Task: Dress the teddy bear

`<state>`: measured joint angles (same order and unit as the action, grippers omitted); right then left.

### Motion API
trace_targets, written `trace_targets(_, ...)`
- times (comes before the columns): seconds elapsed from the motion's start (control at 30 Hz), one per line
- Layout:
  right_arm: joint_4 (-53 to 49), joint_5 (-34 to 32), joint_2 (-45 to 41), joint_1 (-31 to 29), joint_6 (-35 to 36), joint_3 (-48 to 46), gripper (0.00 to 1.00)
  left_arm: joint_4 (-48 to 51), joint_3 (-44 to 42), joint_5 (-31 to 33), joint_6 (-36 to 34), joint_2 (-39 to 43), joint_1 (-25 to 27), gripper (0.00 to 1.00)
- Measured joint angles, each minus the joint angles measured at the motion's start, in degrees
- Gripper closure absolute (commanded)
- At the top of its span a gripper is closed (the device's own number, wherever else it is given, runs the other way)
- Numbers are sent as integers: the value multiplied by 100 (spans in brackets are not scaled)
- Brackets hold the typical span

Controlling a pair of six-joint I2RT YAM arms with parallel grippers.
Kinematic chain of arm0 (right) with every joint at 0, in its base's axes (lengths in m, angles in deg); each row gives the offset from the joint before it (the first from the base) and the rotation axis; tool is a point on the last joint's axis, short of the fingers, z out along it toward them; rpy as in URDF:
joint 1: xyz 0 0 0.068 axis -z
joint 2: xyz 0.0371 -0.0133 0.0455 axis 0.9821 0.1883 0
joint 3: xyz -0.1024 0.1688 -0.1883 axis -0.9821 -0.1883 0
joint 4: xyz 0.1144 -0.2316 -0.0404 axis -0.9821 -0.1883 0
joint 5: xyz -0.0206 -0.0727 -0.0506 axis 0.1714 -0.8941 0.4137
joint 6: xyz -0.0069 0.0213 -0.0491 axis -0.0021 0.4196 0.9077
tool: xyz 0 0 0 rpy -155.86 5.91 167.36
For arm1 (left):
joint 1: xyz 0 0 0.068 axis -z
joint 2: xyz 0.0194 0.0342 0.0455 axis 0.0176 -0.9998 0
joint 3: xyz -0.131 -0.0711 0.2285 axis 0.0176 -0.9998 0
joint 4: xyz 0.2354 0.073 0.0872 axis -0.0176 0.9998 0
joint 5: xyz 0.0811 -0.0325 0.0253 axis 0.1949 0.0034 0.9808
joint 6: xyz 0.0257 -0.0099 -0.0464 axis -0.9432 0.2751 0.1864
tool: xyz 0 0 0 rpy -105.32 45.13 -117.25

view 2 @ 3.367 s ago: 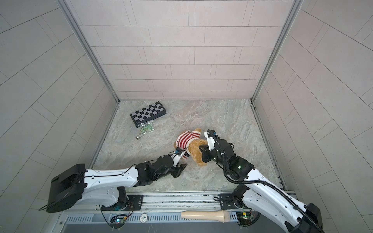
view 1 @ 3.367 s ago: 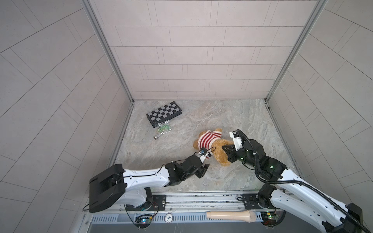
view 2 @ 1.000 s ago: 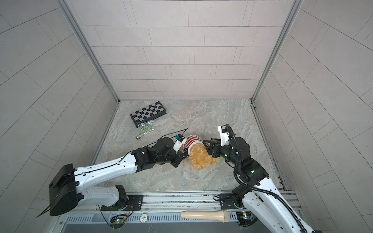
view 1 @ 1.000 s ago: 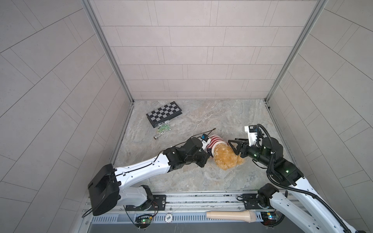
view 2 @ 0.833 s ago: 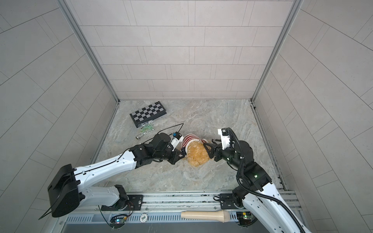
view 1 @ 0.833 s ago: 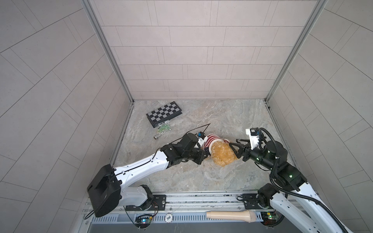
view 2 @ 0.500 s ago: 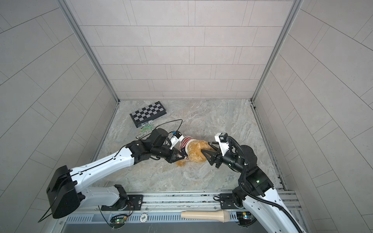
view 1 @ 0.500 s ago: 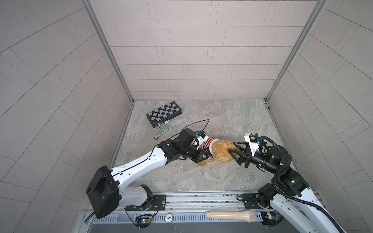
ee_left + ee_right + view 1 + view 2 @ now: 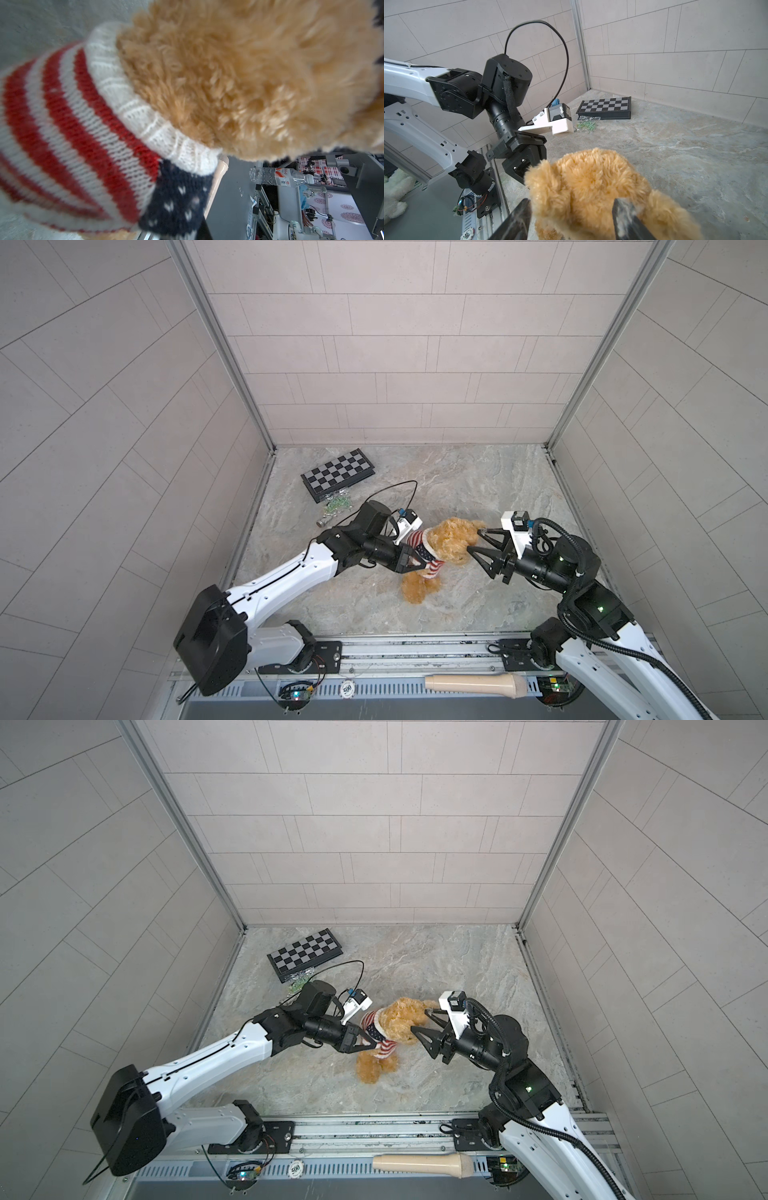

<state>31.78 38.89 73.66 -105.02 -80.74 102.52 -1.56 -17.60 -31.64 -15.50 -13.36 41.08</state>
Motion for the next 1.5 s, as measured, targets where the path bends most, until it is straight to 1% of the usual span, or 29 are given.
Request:
trace_targets(0.13,61,-7,66,0,-2,-42,35,48,13,-35,-219,-330,-214,100)
trace_targets(0.27,227,-59,358,0,-17,-76,35,450,295,446,-671,-743,-284,100)
trace_targets(0.4,380,-269,741,0,-35,-74,36,546,466,911,-942,-1054,-400,99)
trace_targets(0.43,402,-302,822,0,-44,-74,36,538,466,981,-970,-1097,-439,96)
trace_targets(0.5,446,-376,1034,0,-66,-74,36,538,468,1093,-1016,-1163,-551,87)
trace_targets(0.6,501,-452,1204,0,-90,-74,36,577,584,1279,-1056,-1285,-743,77)
trace_targets(0.73,616,-509,1290,0,-133,-74,37,544,761,1576,-1054,-1408,-951,67)
trace_targets(0.83,673,-525,1298,0,-179,-74,37,533,826,1919,-1025,-1408,-1027,59)
trace_targets(0.87,678,-529,1296,0,-197,-74,37,518,828,2039,-1008,-1381,-1029,56)
trace_targets(0.93,675,-540,1296,-4,-205,-76,37,514,828,2260,-929,-1298,-1029,43)
trace_targets(1.0,686,-546,1296,-11,-223,-83,37,463,798,2481,-826,-1108,-1027,36)
trace_targets(1.13,780,-562,1303,-11,-278,-184,37,299,629,2983,-544,-535,-916,27)
trace_targets(1.2,809,-562,1316,-11,-310,-219,37,199,511,3265,-350,-328,-785,26)
trace_targets(1.27,811,-564,1331,-11,-343,-232,37,94,367,3534,-101,-208,-601,24)
trace_targets(1.3,811,-564,1331,-11,-350,-232,37,57,304,3661,24,-184,-503,21)
trace_targets(1.37,811,-566,1318,-11,-350,-232,37,-35,177,3939,293,-177,-238,18)
trace_targets(1.5,811,-605,1255,-11,-352,-256,37,-199,94,4323,726,-234,203,20)
